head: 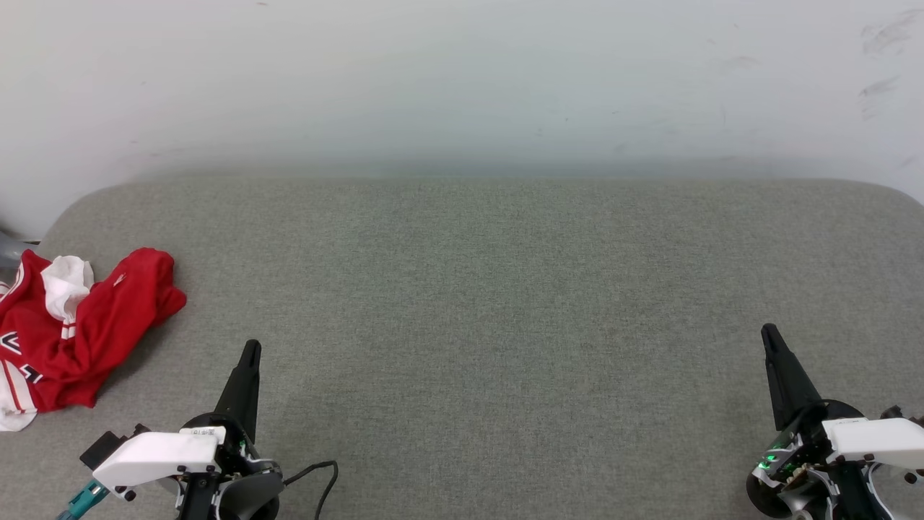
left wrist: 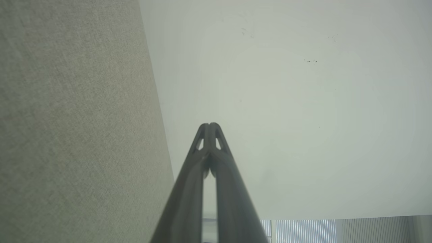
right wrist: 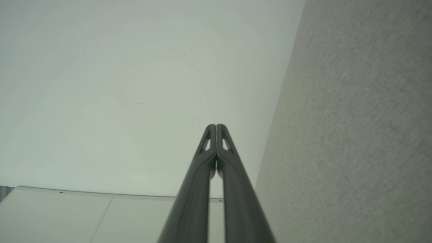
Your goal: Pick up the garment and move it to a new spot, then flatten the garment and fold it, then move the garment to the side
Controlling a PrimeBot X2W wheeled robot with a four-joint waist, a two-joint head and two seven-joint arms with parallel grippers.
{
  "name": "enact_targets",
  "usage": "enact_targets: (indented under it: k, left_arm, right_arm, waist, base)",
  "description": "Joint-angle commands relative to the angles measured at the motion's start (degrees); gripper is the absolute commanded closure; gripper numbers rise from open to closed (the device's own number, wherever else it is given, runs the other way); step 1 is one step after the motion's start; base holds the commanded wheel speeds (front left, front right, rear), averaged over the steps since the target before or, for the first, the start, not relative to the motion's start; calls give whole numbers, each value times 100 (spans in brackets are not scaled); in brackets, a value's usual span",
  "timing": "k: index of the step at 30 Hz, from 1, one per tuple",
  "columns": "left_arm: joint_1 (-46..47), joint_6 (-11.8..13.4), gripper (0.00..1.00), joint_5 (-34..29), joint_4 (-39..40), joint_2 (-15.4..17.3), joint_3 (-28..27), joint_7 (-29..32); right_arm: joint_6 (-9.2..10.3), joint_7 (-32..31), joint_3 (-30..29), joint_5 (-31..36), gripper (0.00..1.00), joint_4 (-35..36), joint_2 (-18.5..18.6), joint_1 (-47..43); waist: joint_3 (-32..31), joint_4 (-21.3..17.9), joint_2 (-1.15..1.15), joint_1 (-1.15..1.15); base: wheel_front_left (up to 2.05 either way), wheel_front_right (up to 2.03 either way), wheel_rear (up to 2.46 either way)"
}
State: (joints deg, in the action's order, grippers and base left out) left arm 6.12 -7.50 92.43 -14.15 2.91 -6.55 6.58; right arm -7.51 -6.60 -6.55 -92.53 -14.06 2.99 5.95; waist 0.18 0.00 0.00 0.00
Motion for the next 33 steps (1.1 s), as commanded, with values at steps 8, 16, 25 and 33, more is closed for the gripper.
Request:
enact_targets:
  k: [8,16,25,33]
  left_arm:
    - [33,-15,100,-8,8,-8,-14,13]
    - [33,-15,100,-8,9,-8,-13,12]
    - [-154,2,0,-52,-106,-17,55,-108]
    - [-164,2,0,-362,5,-15,-14,-336]
  right_arm:
    - [4,-12,-4,34,100,-4,-18,64]
    - [4,-12,-4,34,100,-4,-18,64]
    - [1,105,27,80,0,-159,-4,-168]
    - [1,334,-42,662,0,-60,-4,-182]
  waist:
    - [0,0,0,0]
    - [0,0,0,0]
    - [4,1,0,0]
    - [13,6,0,0]
  base:
    - [0,0,0]
    - [0,0,0]
    - [0,0,0]
    - [0,0,0]
